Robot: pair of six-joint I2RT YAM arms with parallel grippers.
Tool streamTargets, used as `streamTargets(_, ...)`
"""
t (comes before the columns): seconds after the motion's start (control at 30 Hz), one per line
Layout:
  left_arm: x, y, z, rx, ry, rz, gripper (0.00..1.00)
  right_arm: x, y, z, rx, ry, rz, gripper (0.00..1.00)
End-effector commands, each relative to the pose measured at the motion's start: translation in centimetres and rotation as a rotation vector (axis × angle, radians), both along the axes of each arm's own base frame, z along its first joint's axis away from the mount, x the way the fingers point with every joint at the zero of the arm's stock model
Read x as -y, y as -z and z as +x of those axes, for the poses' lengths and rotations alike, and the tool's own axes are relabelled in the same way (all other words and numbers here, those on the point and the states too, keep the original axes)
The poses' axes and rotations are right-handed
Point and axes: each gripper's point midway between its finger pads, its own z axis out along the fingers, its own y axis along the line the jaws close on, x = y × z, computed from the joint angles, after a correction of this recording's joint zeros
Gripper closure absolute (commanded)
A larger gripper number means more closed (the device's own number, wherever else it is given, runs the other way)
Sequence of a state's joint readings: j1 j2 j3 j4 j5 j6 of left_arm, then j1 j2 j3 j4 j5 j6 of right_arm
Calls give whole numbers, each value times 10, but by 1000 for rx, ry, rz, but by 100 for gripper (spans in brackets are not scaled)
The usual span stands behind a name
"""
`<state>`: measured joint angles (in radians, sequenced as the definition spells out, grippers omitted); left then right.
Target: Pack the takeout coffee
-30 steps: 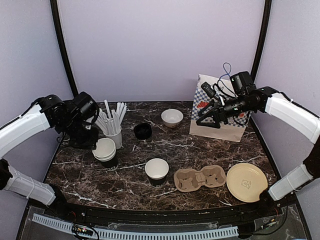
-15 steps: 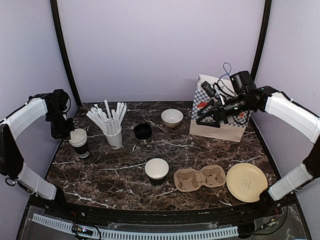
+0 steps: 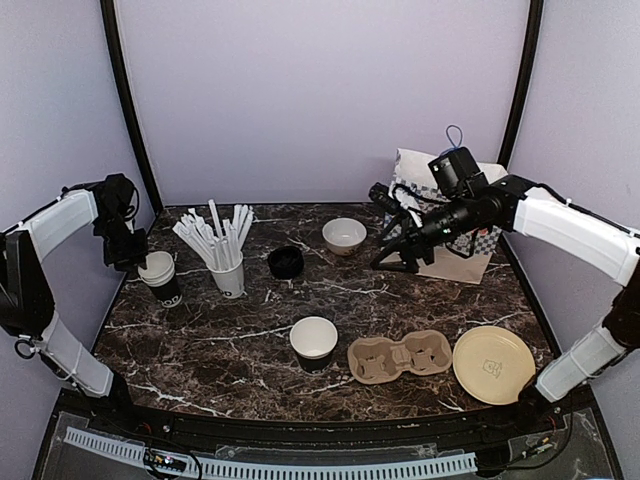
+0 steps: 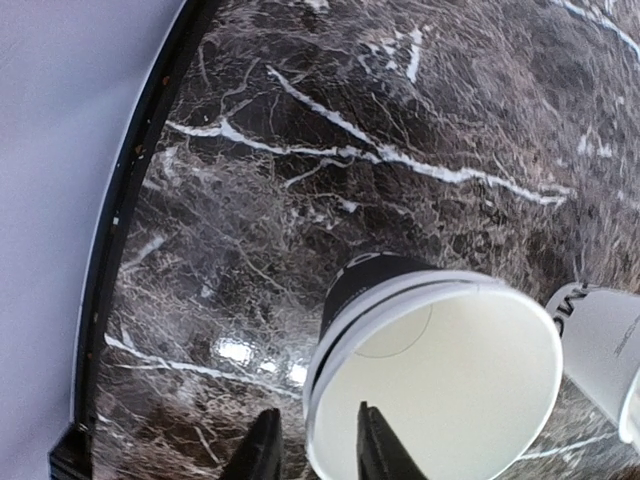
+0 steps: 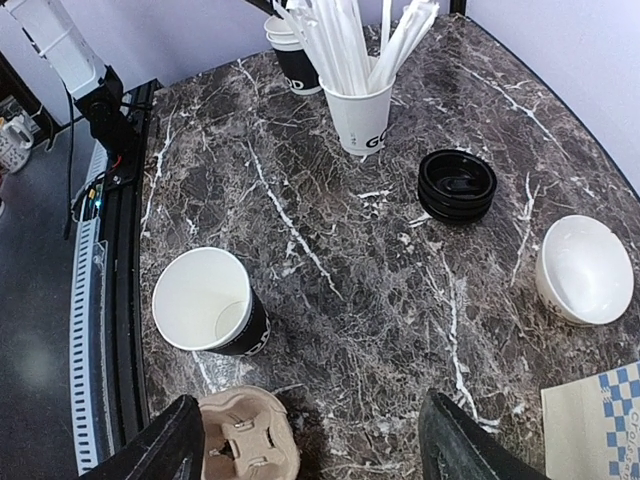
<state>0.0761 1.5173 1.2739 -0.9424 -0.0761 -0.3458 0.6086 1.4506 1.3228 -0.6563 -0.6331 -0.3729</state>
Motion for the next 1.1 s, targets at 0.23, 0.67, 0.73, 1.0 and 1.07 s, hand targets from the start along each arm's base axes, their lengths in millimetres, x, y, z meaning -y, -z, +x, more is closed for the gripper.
streamTargets(0.23,16,-130,4,426,65,-23,62,-52,38,-13,39,-83,-165,33)
streamTargets(0.67,162,-236,-40,827,708,-233,62,-105,84,39,56,0,-302,48)
streamTargets(0.73,179,-226,-47,799,774,-252,62,-115,87,56,107,1,-324,48)
streamTargets(1.0,205,-191,-63,715,854,-293,62,-146,110,104,389,-147,-397,45)
streamTargets(1.07,205,-191,-67,728,860,-302,62,-153,118,115,404,-143,-414,45)
